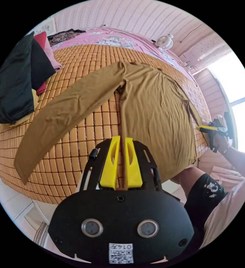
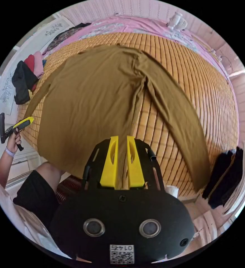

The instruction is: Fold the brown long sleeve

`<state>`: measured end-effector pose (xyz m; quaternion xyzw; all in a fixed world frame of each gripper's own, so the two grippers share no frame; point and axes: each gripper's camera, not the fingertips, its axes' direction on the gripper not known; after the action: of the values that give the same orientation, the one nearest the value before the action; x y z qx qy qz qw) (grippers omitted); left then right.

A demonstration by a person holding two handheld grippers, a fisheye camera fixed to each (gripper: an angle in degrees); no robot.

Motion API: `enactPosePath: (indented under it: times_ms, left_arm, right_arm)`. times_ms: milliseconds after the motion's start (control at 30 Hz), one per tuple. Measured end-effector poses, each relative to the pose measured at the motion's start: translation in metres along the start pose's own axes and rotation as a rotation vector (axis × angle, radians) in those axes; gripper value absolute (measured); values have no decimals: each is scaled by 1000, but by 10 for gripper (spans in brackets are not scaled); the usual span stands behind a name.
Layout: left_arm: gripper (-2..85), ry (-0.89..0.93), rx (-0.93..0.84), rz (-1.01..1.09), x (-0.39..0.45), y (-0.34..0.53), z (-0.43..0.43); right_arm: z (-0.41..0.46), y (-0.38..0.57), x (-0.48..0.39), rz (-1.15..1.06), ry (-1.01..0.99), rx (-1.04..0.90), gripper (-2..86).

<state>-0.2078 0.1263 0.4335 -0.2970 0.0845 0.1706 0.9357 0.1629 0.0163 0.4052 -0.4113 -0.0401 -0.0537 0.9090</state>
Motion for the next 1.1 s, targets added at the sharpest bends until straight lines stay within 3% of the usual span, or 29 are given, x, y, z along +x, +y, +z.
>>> enactPosePath:
  times_ms: [200,367,633,833,1100]
  left_arm:
    - [31,-81,-69,14,20,14,27]
    - [7,-145,-56,108,32,18,34]
    - [6,-121,49,113,41,37,44]
    - [50,-121,206,163,62,76,20]
    - [53,-179,200,200,83,130,9]
  right_arm:
    - [28,26,17,27,21,-84,13]
    - [28,42,21,-61,45,8,-1]
    - [32,68,51,-26,-45,137,-2]
    - [28,103,76,4,-103,216,29]
    - [25,158,86,17,-163,241,69]
